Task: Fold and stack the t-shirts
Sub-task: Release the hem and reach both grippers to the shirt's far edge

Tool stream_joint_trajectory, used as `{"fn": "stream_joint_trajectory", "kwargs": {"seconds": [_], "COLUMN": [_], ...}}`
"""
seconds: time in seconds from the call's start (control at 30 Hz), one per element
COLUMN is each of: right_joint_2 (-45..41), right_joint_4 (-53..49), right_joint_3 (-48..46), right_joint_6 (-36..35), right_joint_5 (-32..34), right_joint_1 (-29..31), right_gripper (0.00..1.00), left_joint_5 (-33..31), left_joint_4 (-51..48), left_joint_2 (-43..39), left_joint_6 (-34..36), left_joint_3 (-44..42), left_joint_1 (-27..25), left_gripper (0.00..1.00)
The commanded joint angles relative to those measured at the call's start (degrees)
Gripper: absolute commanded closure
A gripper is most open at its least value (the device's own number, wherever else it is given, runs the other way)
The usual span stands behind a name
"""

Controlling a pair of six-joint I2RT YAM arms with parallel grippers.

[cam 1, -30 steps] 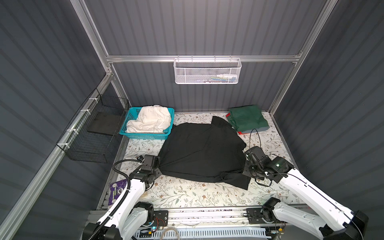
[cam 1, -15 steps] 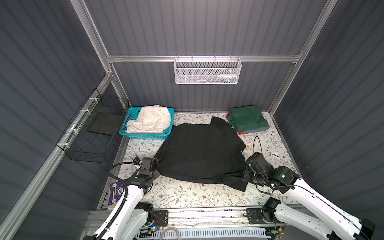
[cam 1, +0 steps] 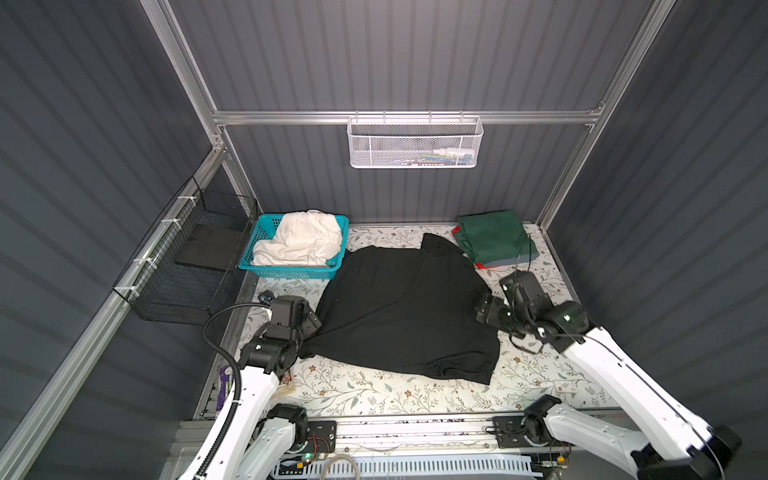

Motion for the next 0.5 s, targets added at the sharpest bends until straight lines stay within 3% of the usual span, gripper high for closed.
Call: {"fn": "stream_joint_trajectory", "kwargs": {"seconds": [0.0,0.13,0.3,0.47], "right_joint_2": [11.8,27.1,40.7,52.7], "right_joint_4": [6.3,9.3,11.5,9.0], "right_joint_3": [5.6,13.8,23.3,34.2], "right_joint_6": [-12.9,-19.1,-23.4,-25.0], "right_joint_5": [-2.6,-6.2,-1.2,-1.6], "right_joint_1": [-3.4,-8.1,-10.8,-13.4], "right_gripper": [0.23,0.38,0.47,0.56], "left_joint_5": [4.2,9.3,15.0,19.5], "left_joint_4": [6.9,11.9,18.1,22.3], "left_joint_2": [5.8,16.6,27.2,35.4], "left_joint_6": [7.6,11.6,13.5,14.3], "left_joint_3": [3.1,9.2,14.2,18.3], "left_joint_1": [0.4,0.4,0.2,-0.7], "left_gripper": [0.07,0.06,0.08,0.1]}}
